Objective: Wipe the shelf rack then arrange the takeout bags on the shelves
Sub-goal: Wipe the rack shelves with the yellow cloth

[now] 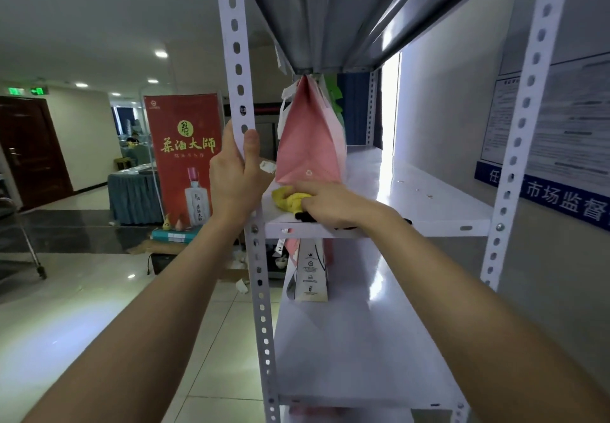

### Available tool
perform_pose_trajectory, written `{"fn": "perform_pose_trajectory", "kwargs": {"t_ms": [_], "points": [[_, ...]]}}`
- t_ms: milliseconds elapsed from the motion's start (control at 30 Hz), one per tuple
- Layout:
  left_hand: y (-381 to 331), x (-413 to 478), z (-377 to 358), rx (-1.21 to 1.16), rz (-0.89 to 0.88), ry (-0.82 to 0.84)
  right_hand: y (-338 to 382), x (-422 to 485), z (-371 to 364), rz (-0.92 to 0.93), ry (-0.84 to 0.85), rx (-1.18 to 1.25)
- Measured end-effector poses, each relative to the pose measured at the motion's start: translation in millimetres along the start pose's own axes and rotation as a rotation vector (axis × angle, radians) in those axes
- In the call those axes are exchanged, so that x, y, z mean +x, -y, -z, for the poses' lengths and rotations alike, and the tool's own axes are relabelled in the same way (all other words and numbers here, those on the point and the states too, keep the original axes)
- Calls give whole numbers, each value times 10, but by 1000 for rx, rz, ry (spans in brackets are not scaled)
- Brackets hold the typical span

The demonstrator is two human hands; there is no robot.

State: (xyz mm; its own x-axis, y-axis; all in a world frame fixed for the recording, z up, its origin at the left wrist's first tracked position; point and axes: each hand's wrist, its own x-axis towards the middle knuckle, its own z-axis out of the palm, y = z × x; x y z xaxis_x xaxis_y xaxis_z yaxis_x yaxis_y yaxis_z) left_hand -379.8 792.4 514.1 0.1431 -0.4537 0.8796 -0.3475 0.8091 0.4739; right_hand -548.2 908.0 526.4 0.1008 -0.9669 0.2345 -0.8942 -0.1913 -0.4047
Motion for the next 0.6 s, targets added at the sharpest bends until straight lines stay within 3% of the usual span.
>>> {"fn": "perform_pose_trajectory", "kwargs": {"t_ms": [133,200,267,333,433,533,600], "points": [[-24,-12,13,75,20,-12,-308,-396,294,-139,-24,52],[-68,-28,9,171,2,-129,-537,-583,465,-232,-44,32],[-161,-64,-5,253,-132,-282,-751,-754,609,-331,-85,23],[-328,-137,-81,293,-352,-297,-906,-867,686,-417,-145,63],[-623,-275,-304,302,-539,52,-1055,-862,681,-484,-214,96],[-737,-298,-527,415,-369,452,-1111,-752,652,-510,-237,77],[-657,-269,-611,479,-248,601,-1140,-645,675,-534,-214,17]]}}
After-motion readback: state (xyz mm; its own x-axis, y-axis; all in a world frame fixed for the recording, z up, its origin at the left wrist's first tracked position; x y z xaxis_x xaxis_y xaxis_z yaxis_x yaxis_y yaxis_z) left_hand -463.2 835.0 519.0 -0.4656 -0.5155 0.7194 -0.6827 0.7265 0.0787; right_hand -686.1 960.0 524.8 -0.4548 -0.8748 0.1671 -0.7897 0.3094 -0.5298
